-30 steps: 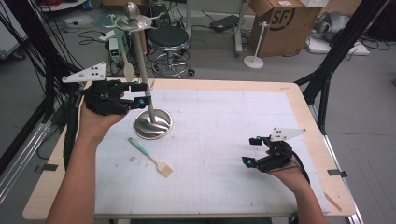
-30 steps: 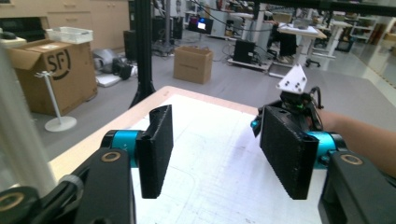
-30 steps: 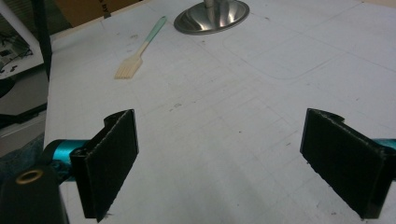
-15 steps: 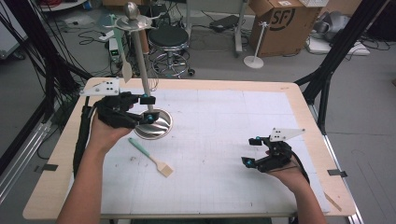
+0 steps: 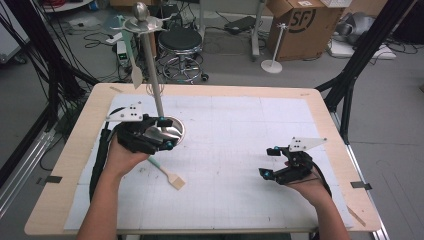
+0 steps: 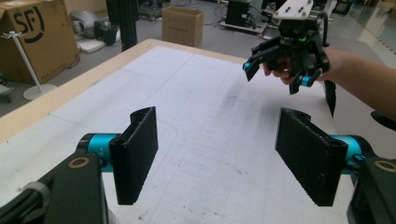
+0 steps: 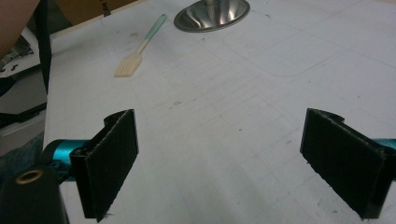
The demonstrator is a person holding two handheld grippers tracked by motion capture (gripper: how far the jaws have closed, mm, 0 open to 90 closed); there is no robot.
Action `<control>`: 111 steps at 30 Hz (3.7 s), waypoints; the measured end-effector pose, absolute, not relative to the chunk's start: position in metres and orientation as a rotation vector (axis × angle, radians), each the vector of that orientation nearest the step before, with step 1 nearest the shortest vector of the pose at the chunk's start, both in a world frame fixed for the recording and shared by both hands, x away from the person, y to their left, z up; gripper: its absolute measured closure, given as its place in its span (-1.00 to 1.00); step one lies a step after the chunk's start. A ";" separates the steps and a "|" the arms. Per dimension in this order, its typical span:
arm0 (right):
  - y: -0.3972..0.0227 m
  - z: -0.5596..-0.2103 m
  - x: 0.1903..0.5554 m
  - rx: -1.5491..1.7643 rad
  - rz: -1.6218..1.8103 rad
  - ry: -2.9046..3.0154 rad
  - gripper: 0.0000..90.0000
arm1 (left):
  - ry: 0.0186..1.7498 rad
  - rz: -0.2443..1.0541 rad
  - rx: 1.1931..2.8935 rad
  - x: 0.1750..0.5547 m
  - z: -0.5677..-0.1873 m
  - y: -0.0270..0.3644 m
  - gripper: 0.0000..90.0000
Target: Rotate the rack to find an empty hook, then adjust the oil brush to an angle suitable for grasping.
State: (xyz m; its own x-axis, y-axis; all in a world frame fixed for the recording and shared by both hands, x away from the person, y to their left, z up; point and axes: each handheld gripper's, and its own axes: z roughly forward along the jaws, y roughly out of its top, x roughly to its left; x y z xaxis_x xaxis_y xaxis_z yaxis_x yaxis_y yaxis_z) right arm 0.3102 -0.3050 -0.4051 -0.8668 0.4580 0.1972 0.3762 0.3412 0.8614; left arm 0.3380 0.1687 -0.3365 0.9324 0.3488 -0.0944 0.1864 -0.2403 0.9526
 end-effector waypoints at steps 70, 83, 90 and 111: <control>-0.303 -0.406 0.309 0.782 1.565 2.517 -0.75 | 0.467 0.149 1.976 0.334 -0.381 0.169 -0.49; -0.307 -0.404 0.308 0.782 1.584 2.496 -0.75 | 0.487 0.144 2.075 0.329 -0.393 0.170 -0.46; -0.304 -0.406 0.308 0.782 1.569 2.512 -0.75 | 0.535 0.138 2.175 0.325 -0.417 0.186 -0.33; -0.301 -0.406 0.309 0.768 1.561 2.520 -0.75 | 0.358 0.131 2.320 0.320 -0.439 0.162 0.55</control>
State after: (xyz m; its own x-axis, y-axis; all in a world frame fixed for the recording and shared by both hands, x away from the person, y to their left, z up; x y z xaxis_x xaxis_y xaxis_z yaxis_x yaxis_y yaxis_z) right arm 0.3089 -0.3011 -0.4064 -0.8713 0.4527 0.1896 0.3714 0.3555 0.8577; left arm 0.3196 0.1619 -0.4394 0.9552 0.2957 -0.0149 0.2167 -0.6638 0.7158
